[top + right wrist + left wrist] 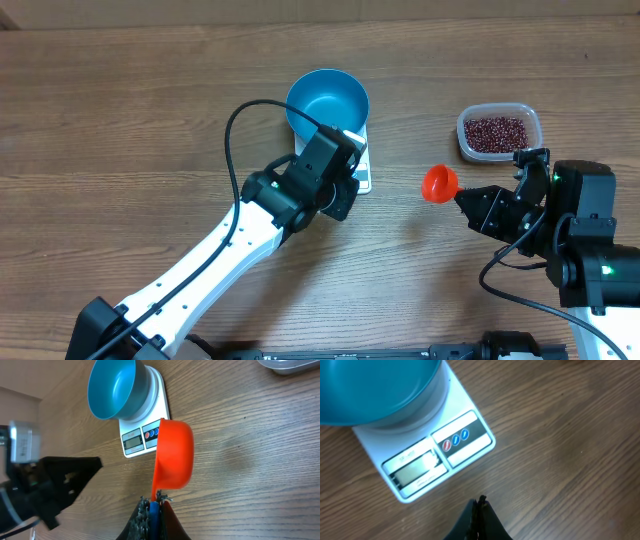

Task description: Scoop item into bowl and weigh 150g on scale

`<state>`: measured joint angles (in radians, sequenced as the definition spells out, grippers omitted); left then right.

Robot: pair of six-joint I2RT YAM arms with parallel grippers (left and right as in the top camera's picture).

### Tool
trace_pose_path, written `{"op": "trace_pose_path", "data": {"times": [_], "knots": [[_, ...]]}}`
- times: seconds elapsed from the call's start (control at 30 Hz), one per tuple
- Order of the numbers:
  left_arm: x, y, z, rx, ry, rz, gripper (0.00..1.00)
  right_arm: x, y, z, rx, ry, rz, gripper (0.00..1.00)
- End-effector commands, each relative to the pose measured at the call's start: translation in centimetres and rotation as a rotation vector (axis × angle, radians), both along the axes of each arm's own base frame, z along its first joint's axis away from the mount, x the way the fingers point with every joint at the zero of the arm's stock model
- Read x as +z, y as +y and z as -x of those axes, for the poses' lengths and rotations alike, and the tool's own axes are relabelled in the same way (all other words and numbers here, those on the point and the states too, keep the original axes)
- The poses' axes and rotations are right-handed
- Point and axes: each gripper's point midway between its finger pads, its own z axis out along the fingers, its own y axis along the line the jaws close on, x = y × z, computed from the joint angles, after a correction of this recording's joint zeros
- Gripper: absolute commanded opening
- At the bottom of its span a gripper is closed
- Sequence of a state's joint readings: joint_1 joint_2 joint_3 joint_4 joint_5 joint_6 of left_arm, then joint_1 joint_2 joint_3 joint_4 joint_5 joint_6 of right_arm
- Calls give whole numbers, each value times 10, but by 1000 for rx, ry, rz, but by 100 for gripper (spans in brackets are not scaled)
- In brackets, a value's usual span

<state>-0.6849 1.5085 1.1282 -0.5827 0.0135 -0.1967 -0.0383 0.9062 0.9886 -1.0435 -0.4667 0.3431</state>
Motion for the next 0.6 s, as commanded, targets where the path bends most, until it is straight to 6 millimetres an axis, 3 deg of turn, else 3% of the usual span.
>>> {"op": "trace_pose_path", "data": {"times": [0.0, 0.57], "knots": [[-12, -2, 2, 21, 24, 43, 4, 15, 0, -3, 2, -47, 9, 4], [-65, -7, -14, 58, 4, 34, 4, 15, 0, -4, 2, -52, 9, 4]]}}
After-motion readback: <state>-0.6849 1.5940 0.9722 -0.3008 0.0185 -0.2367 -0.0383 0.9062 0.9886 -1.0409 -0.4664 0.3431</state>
